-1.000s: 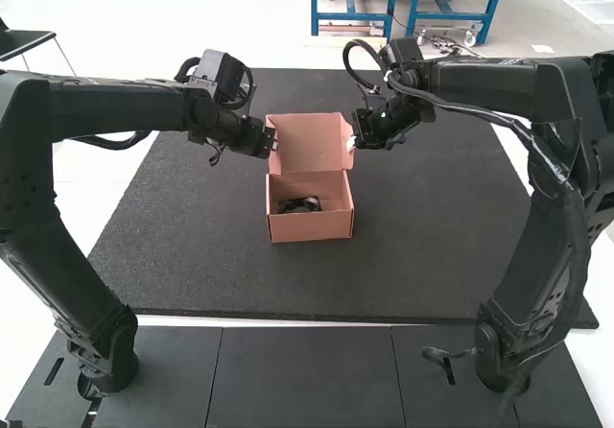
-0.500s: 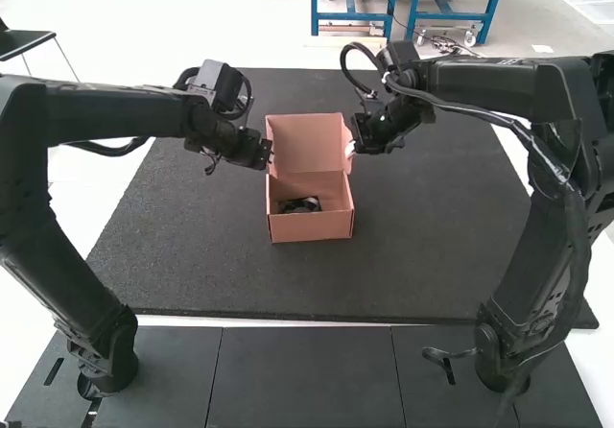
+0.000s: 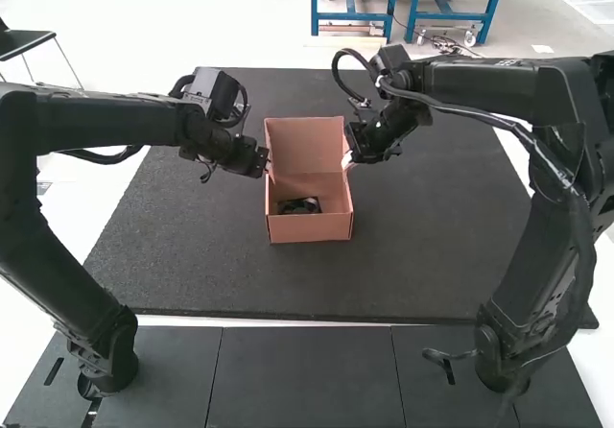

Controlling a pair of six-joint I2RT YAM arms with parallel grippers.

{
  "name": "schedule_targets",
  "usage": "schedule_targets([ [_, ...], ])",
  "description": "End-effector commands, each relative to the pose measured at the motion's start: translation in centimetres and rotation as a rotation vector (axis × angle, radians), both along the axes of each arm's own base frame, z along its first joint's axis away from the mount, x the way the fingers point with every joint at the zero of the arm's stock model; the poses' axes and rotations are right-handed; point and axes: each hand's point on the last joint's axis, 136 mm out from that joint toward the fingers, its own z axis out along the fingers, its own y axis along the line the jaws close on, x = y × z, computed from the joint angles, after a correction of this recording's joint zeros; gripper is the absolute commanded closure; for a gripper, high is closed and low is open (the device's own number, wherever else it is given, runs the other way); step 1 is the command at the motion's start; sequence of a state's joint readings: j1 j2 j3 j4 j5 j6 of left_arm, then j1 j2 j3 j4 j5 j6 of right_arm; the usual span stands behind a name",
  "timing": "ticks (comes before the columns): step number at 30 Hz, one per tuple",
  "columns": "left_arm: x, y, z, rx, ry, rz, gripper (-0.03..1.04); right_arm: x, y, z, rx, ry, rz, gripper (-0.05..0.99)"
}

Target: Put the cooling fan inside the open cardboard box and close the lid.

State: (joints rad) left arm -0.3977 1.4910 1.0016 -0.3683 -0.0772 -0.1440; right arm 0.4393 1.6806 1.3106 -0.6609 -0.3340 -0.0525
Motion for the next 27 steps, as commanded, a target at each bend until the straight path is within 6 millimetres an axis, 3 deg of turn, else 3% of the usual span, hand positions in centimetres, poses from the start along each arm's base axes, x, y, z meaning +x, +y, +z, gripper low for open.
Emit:
schedule_targets([
  [1,-0.4,-0.4,0.8,-0.031,-0.027,-0.007,0.06,-2.0,1.7,1.3,0.039,0.001,0.081,0.95],
  [27,-1.5,-0.2,-0.5,-0.034,-0.002,-0.018,0.06,-4.4,1.1,-1.9,-0.028,0.063,0.114,0.95],
])
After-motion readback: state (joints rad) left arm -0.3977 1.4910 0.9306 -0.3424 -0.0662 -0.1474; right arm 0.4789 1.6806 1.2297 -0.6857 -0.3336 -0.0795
